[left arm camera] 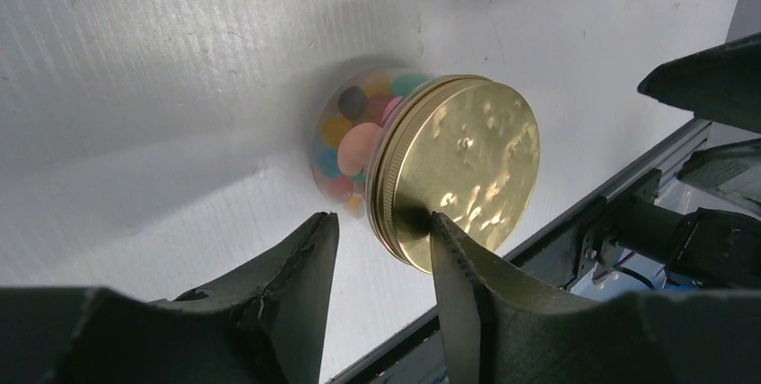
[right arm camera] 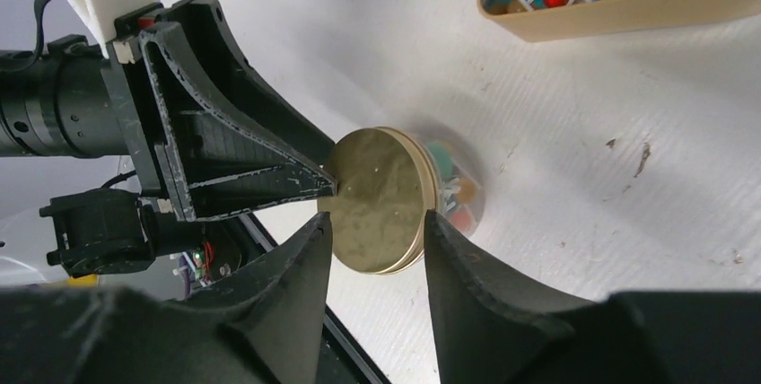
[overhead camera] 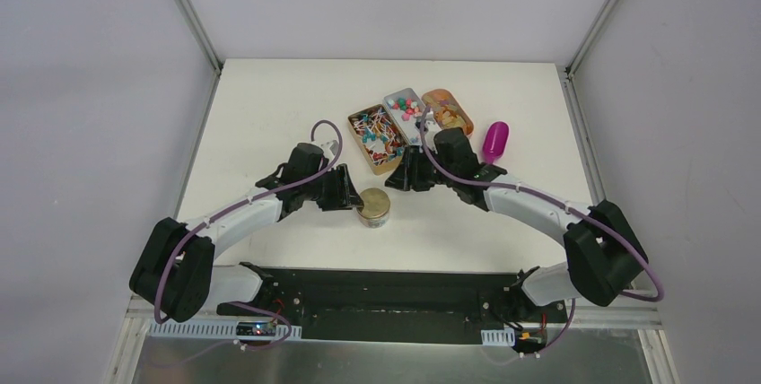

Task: Pack the candies
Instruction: Close the bottle lid on the packing bottle.

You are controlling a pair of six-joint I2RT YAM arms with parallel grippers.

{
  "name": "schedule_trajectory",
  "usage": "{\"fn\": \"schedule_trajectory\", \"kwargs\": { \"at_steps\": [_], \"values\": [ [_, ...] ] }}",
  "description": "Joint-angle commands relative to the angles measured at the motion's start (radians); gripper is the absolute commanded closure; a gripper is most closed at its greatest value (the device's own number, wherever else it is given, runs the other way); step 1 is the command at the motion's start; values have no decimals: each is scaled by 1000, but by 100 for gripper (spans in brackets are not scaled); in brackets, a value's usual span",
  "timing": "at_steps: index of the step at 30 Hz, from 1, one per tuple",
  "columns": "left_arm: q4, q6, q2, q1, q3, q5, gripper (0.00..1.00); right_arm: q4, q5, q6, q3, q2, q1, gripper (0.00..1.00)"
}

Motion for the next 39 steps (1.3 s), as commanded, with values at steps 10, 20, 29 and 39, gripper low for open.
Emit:
{"fn": "schedule_trajectory", "kwargs": {
  "at_steps": [10, 20, 29, 39],
  "values": [
    [17, 1, 29, 8, -6, 12, 62, -54, -3, 23, 8, 84, 65, 61],
    [-65, 60, 56, 8, 18, -81, 65, -17, 41, 28, -82, 127, 74, 77],
    [-32, 13, 79, 9, -54, -95, 67, 90, 128, 71, -296, 142, 84, 82],
    [34, -92, -96, 8, -108, 17, 54, 194, 39, 3, -245, 137, 81, 86]
  ]
}}
